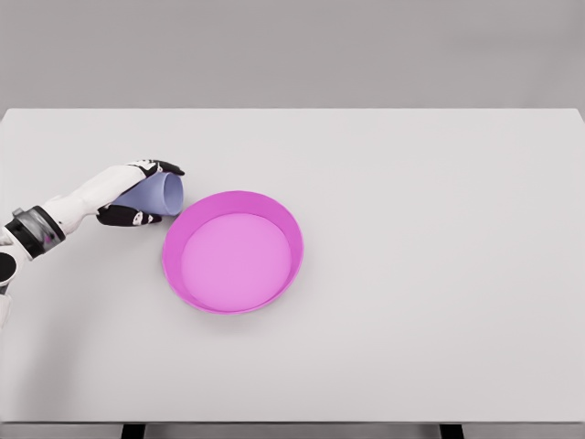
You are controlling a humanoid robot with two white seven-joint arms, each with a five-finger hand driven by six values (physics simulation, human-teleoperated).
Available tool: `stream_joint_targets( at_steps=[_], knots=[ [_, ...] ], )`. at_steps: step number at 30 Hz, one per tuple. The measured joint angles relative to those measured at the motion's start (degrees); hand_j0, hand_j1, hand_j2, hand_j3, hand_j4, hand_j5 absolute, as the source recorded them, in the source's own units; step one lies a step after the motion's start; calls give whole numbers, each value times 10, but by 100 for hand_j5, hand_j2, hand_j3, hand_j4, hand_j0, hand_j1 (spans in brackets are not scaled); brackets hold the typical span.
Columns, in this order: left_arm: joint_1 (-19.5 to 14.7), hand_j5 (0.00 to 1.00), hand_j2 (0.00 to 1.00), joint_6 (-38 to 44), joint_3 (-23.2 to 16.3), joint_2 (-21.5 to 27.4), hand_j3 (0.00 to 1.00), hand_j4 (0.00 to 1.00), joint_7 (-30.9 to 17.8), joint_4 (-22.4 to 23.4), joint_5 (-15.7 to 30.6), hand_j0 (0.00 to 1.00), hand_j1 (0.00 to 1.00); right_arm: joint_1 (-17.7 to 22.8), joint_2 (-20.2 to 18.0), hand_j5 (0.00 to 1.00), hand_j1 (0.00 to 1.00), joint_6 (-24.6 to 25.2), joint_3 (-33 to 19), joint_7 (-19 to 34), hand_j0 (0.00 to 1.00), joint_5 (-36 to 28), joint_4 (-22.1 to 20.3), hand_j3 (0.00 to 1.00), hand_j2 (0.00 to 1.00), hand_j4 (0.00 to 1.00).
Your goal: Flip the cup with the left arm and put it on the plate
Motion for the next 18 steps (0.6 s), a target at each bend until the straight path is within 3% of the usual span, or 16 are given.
stream_joint_targets(
  at_steps=[10, 18],
  knots=[
    [-3, 70, 70, 0, 7, 0, 70, 70, 0, -4, 16, 70, 70, 0, 0, 100, 100, 0, 0, 0, 100, 0, 0, 100, 100, 100],
    [-3, 70, 70, 0, 18, -1, 70, 70, -15, -9, 100, 70, 70, 0, 0, 100, 100, 0, 0, 0, 100, 0, 0, 100, 100, 100]
  ],
)
